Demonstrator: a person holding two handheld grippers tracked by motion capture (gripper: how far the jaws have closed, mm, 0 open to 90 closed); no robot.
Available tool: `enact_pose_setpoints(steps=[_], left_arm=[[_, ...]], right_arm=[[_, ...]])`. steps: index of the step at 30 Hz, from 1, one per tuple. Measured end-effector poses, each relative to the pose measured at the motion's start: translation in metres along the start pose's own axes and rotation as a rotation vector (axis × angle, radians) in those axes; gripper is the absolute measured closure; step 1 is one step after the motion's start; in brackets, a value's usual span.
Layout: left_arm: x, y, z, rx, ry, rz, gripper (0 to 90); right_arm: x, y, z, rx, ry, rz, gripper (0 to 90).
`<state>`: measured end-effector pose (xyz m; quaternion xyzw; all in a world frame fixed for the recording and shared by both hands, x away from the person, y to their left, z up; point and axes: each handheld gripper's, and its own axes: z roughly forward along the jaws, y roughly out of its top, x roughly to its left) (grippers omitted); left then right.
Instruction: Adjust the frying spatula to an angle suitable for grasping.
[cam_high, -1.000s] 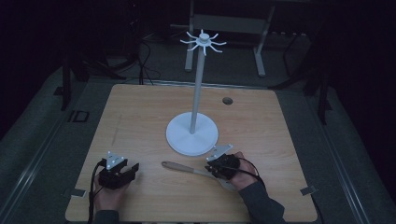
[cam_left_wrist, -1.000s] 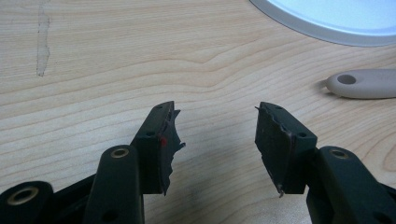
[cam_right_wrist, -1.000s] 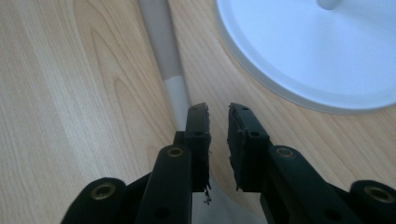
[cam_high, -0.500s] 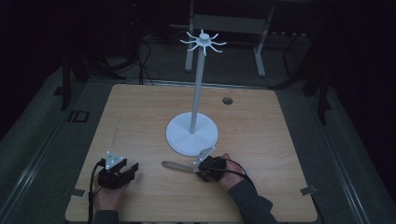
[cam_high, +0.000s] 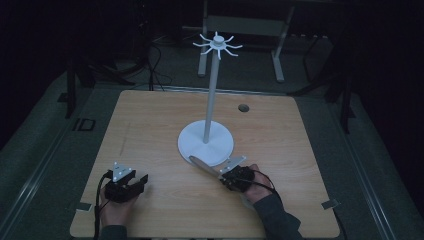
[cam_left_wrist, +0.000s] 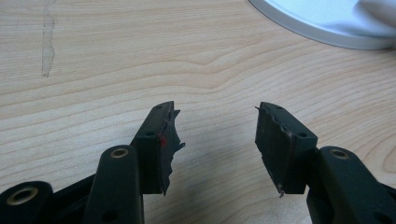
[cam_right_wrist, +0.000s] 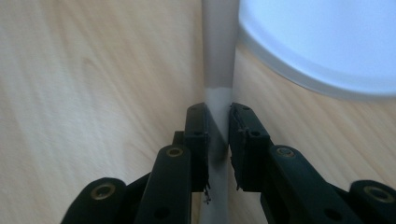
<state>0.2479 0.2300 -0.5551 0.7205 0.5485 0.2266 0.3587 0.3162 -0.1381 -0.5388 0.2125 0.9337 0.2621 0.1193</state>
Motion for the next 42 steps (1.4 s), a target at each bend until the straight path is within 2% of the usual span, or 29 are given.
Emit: enact_pose_setpoints(steps=[4, 7, 9, 12, 15, 21, 26, 35, 42], left_arm=[[0.0, 0.0, 0.001, 0.005, 0.001, 0.001, 48.0], [0.0, 0.0, 0.001, 0.008, 0.0, 0.001, 47.9], [0.0, 0.0, 0.001, 0.009, 0.0, 0.0, 47.9], [0.0, 0.0, 0.001, 0.011, 0.001, -0.001, 47.8], [0.0, 0.0, 0.001, 0.009, 0.001, -0.002, 47.8], [0.0, 0.0, 0.001, 0.013, 0.0, -0.001, 47.7], [0.0, 0.0, 0.001, 0.013, 0.0, -0.003, 47.7], [0.001, 0.0, 0.001, 0.009, -0.001, -0.007, 47.6], [0.0, 0.0, 0.002, 0.012, -0.002, -0.002, 47.6]], right_arm=[[-0.014, -0.012, -0.011, -0.027, -0.028, 0.078, 77.7], [-0.025, -0.02, -0.016, -0.017, -0.063, 0.122, 77.8], [-0.032, -0.023, -0.018, -0.01, -0.07, 0.156, 77.7], [-0.037, -0.025, -0.017, 0.01, -0.082, 0.179, 77.7], [-0.04, -0.025, -0.013, 0.035, -0.086, 0.183, 77.7], [-0.043, -0.022, -0.012, 0.046, -0.068, 0.188, 74.8], [-0.047, -0.012, -0.01, 0.061, -0.06, 0.18, 71.2], [-0.053, 0.003, 0.006, 0.147, -0.036, 0.168, 72.9], [-0.058, 0.008, 0.009, 0.195, -0.006, 0.185, 73.4]])
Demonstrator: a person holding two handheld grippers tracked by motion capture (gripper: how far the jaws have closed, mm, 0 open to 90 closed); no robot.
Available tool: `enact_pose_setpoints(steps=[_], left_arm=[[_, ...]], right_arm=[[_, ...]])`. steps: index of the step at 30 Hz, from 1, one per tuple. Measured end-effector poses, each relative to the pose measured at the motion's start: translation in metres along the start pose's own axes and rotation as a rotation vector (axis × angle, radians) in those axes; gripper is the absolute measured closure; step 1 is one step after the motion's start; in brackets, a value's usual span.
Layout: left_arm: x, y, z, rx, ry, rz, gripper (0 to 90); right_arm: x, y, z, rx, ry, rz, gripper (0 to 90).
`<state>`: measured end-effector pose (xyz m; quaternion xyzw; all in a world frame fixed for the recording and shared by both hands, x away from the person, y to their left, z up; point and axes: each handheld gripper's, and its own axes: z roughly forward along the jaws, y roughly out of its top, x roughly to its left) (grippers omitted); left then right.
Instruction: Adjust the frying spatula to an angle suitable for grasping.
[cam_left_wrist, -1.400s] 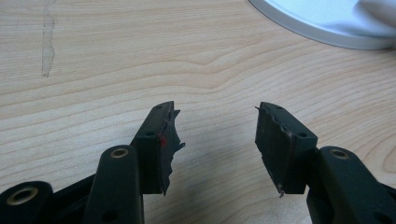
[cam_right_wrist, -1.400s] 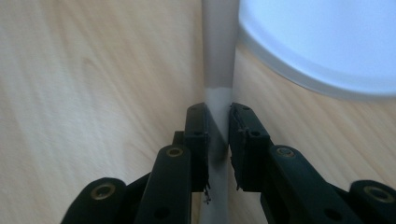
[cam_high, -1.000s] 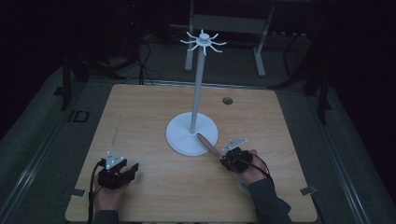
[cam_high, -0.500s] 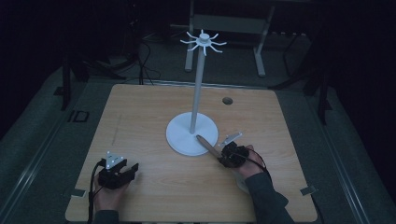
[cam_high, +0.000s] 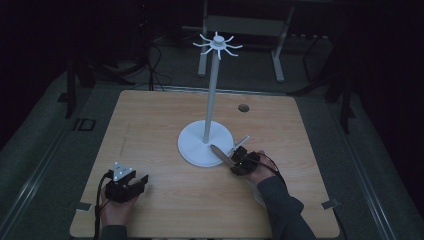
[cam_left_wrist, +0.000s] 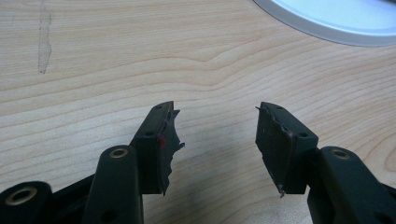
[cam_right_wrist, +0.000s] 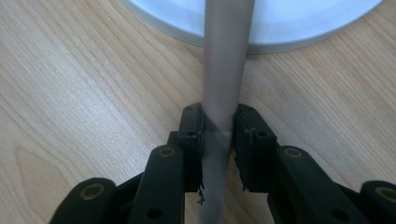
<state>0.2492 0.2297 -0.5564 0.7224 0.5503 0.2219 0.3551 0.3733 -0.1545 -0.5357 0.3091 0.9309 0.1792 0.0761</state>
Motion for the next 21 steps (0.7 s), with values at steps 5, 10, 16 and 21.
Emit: enact_pose_setpoints(steps=[5, 10, 16, 21], left_arm=[[-0.0006, -0.0001, 0.0006, 0.004, 0.001, 0.003, 47.6], [-0.0001, 0.0001, 0.001, 0.002, 0.001, 0.0, 47.6], [-0.0002, 0.0002, 0.0006, 0.001, 0.001, 0.002, 47.7], [0.0002, 0.0002, -0.0001, -0.002, 0.002, -0.002, 47.7]], right_arm=[[-0.0036, 0.0029, -0.0002, 0.026, 0.03, 0.016, 74.1], [-0.0023, 0.0015, 0.0, 0.012, 0.02, 0.012, 74.8], [-0.0006, -0.0015, -0.0001, -0.009, 0.01, 0.008, 75.0], [0.0052, -0.0048, -0.0012, -0.039, -0.017, -0.026, 75.1]])
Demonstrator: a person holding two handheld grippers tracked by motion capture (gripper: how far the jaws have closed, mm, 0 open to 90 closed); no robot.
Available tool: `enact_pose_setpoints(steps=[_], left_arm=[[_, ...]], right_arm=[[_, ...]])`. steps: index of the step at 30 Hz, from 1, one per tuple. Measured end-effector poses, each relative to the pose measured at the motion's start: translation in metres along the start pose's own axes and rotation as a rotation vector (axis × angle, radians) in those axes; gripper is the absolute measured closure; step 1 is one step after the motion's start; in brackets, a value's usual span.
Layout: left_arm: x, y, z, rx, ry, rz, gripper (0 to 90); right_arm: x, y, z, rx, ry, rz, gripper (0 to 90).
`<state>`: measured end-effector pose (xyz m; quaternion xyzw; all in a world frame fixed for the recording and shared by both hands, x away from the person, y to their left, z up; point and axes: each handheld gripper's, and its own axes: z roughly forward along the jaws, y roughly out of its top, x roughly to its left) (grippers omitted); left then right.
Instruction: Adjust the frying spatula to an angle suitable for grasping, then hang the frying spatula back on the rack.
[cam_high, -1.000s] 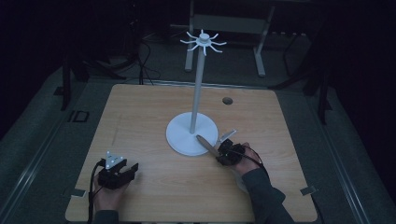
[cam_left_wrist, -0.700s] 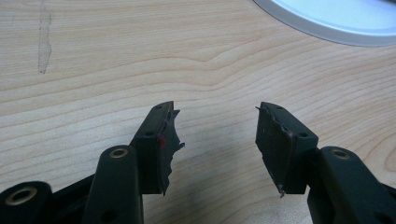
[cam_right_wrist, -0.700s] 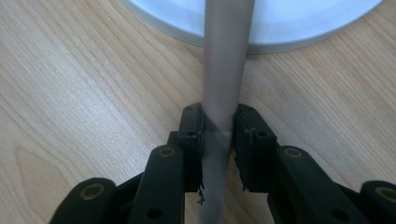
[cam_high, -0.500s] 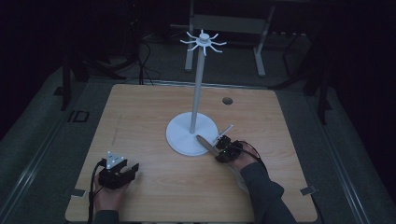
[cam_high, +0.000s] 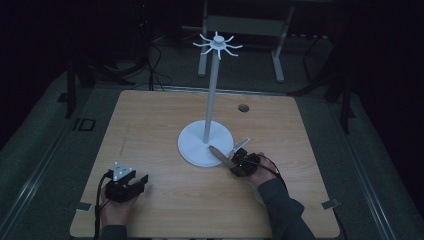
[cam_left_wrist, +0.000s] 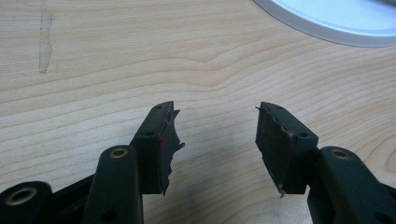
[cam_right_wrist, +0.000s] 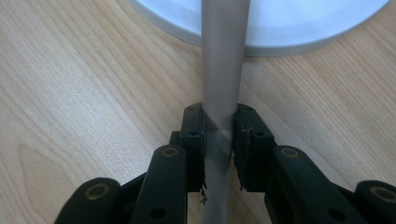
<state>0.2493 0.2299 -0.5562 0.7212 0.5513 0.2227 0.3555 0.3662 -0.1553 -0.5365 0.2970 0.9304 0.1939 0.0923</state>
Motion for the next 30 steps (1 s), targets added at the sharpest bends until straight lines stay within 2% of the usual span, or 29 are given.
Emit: enact_pose_setpoints(steps=[7, 9, 20, 25, 26, 27, 29, 30], left_arm=[[0.0, 0.0, -0.001, -0.003, 0.002, -0.003, 47.6], [0.0, 0.0, -0.001, -0.001, 0.003, -0.002, 47.6], [0.0, -0.001, -0.001, -0.004, 0.005, -0.003, 47.7], [0.0, 0.0, -0.002, -0.009, 0.006, -0.004, 47.6], [0.0, 0.0, -0.002, -0.009, 0.006, -0.004, 47.6], [0.0, -0.001, -0.001, -0.007, 0.007, -0.002, 47.6], [0.0, -0.001, -0.001, -0.007, 0.007, -0.003, 47.6], [0.0, -0.001, -0.001, -0.006, 0.008, -0.003, 47.6]], right_arm=[[0.001, -0.006, -0.011, -0.063, -0.015, 0.009, 75.1], [0.001, -0.01, -0.017, -0.102, -0.024, 0.013, 75.2], [0.005, -0.015, -0.028, -0.177, -0.043, 0.018, 75.2], [0.007, -0.018, -0.04, -0.25, -0.045, 0.021, 75.2], [0.007, -0.018, -0.04, -0.25, -0.045, 0.021, 75.2], [0.007, -0.018, -0.044, -0.279, -0.048, 0.026, 75.3], [0.007, -0.018, -0.045, -0.289, -0.048, 0.029, 75.3], [0.007, -0.018, -0.049, -0.316, -0.048, 0.03, 75.2]])
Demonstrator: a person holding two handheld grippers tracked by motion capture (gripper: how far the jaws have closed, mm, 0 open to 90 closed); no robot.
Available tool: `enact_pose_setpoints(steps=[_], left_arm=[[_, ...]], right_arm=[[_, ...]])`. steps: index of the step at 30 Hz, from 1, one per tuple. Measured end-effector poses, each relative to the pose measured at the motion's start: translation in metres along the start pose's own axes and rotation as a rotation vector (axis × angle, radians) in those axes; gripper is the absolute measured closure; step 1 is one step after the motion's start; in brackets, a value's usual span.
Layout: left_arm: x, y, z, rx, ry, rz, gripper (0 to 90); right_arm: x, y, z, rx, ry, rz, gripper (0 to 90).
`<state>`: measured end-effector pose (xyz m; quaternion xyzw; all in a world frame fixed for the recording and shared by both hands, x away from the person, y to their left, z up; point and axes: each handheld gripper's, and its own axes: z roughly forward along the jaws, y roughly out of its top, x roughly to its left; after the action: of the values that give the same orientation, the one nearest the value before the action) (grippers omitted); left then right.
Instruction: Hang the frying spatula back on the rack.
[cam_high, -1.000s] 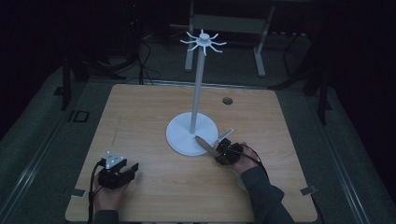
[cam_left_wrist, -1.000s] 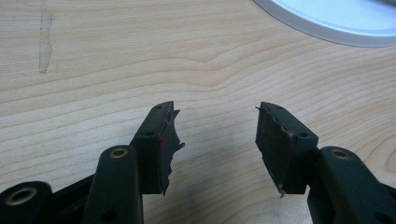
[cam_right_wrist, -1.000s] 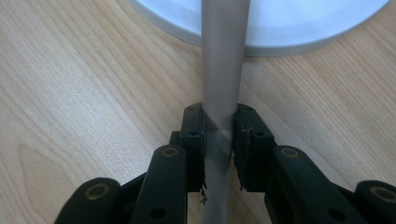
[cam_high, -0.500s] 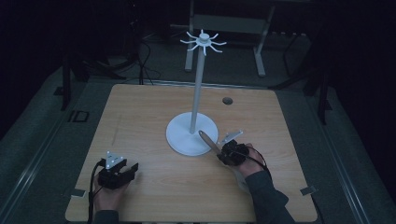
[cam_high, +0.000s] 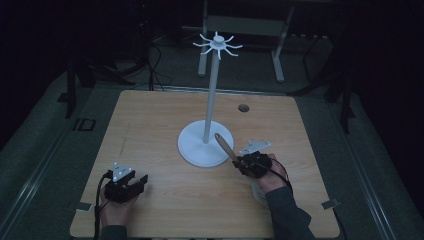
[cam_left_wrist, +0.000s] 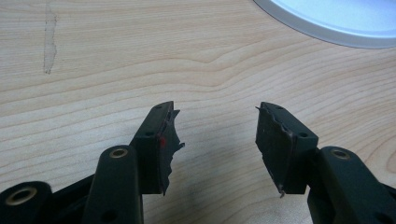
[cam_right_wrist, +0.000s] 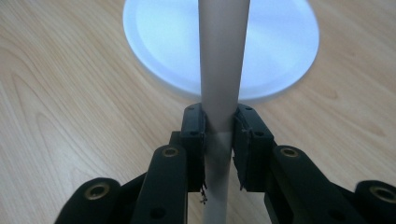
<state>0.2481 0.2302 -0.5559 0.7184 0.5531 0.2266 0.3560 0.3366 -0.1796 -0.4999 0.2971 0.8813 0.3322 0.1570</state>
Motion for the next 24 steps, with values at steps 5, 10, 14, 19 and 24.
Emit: enact_pose_setpoints(steps=[5, 10, 14, 19, 24], left_arm=[[0.0, 0.0, 0.0, 0.0, 0.002, 0.0, 47.6], [0.0, 0.0, 0.0, -0.003, 0.003, -0.004, 47.6], [0.0, 0.0, 0.0, -0.005, 0.003, -0.005, 47.6], [0.0, 0.0, 0.0, -0.007, 0.004, -0.007, 47.5], [0.0, 0.0, 0.0, -0.005, 0.005, -0.006, 47.6]], right_arm=[[0.0, 0.002, -0.005, -0.047, 0.002, 0.007, 75.3], [0.002, 0.007, -0.012, -0.106, 0.002, 0.016, 75.3], [0.003, 0.01, -0.016, -0.147, 0.006, 0.02, 75.3], [0.004, 0.017, -0.024, -0.226, 0.013, 0.038, 75.3], [0.003, 0.022, -0.029, -0.278, 0.03, 0.066, 75.3]])
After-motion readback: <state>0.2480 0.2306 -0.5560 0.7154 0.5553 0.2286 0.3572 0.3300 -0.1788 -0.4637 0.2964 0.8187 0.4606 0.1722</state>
